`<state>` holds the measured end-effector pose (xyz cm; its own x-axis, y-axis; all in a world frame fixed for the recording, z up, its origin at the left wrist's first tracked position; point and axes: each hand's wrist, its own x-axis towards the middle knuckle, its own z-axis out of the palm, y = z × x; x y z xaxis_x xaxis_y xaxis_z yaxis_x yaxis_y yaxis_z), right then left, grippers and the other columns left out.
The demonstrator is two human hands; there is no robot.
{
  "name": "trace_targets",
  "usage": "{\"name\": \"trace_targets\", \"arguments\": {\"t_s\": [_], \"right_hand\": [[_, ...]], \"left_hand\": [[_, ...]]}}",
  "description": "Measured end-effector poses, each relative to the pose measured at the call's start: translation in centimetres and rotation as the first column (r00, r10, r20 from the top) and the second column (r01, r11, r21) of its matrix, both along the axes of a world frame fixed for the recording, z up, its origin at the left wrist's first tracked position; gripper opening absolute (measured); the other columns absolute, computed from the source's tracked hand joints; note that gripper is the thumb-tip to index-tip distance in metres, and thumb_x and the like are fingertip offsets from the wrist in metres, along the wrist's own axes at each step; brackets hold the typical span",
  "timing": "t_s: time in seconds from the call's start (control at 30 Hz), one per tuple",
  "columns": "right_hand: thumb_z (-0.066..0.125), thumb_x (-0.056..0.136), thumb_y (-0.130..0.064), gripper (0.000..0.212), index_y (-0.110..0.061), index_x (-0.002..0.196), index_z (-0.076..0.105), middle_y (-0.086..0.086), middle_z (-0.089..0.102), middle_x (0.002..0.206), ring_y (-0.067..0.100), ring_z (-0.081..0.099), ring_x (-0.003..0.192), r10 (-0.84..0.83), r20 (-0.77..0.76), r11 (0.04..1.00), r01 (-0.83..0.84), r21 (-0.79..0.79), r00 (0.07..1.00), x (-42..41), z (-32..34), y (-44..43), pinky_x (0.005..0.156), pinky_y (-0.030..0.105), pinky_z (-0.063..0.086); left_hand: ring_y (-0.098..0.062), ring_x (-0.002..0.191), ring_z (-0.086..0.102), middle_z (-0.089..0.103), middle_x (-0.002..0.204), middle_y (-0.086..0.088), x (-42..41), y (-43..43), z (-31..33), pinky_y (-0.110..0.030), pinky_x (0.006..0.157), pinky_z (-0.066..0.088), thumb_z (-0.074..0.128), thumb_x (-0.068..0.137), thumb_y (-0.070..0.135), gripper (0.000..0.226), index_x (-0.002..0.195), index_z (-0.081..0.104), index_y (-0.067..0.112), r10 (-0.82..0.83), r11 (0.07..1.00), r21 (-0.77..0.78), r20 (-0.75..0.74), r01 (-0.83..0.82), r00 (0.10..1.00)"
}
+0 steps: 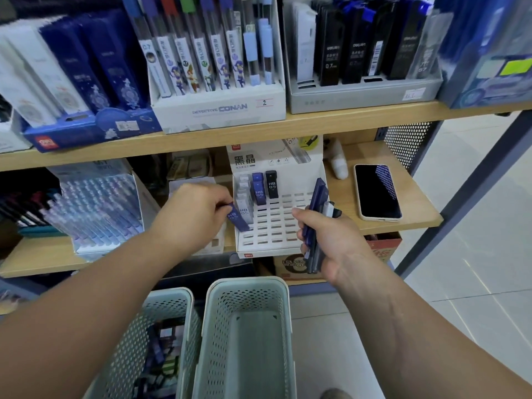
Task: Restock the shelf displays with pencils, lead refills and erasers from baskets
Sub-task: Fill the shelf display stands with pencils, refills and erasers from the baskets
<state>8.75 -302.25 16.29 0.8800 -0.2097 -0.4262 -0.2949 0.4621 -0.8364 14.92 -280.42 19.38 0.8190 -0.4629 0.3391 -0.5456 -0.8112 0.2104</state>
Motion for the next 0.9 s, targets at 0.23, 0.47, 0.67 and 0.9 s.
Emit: {"name": "trace_targets", "arguments": {"t_s": [0.23,0.47,0.67,0.9], "right_hand": [[0.078,0.083,-0.008,0.015,-0.010,0.088,0.065,0.001,0.057,0.060,0.012,0.050,0.049,0.003,0.013,1.000,-0.004,0.026,1.000,0.5,-0.3,-0.4,0.046,0.026,0.036],[0.078,0.083,-0.007,0.015,-0.009,0.088,0.065,0.002,0.057,0.061,0.014,0.049,0.049,-0.008,0.020,1.000,0.008,0.027,1.000,0.6,-0.4,-0.5,0.046,0.026,0.036],[0.080,0.082,-0.009,0.016,-0.010,0.087,0.065,0.002,0.059,0.062,0.015,0.051,0.053,-0.012,0.027,0.999,0.011,0.033,1.000,0.5,-0.4,-0.8,0.047,0.026,0.038],[0.080,0.082,-0.009,0.015,-0.014,0.084,0.066,0.001,0.060,0.062,0.014,0.052,0.054,-0.021,0.034,0.999,0.020,0.031,0.999,0.4,-0.5,-0.9,0.047,0.025,0.040]], "left_hand": [[-0.024,0.084,0.068,0.074,0.090,-0.004,1.5,-0.5,-0.1,-0.043,0.078,0.057,0.074,0.087,0.013,0.007,0.093,0.076,0.013,-0.053,0.998,0.048,0.030,0.051,0.998],[-0.016,0.077,0.064,0.074,0.087,-0.004,1.8,-0.9,0.1,-0.033,0.074,0.054,0.076,0.086,0.011,0.007,0.092,0.077,0.011,-0.095,0.993,0.069,0.030,0.093,0.995],[-0.008,0.069,0.057,0.072,0.083,0.000,2.3,-1.3,1.0,-0.024,0.071,0.046,0.077,0.084,0.010,0.007,0.091,0.078,0.011,-0.139,0.987,0.078,-0.044,0.142,0.989],[0.012,0.066,0.049,0.061,0.075,0.015,2.9,-1.5,1.9,-0.009,0.064,0.035,0.076,0.086,0.014,0.005,0.091,0.078,0.016,-0.146,0.976,0.148,-0.110,0.162,0.983]]}}
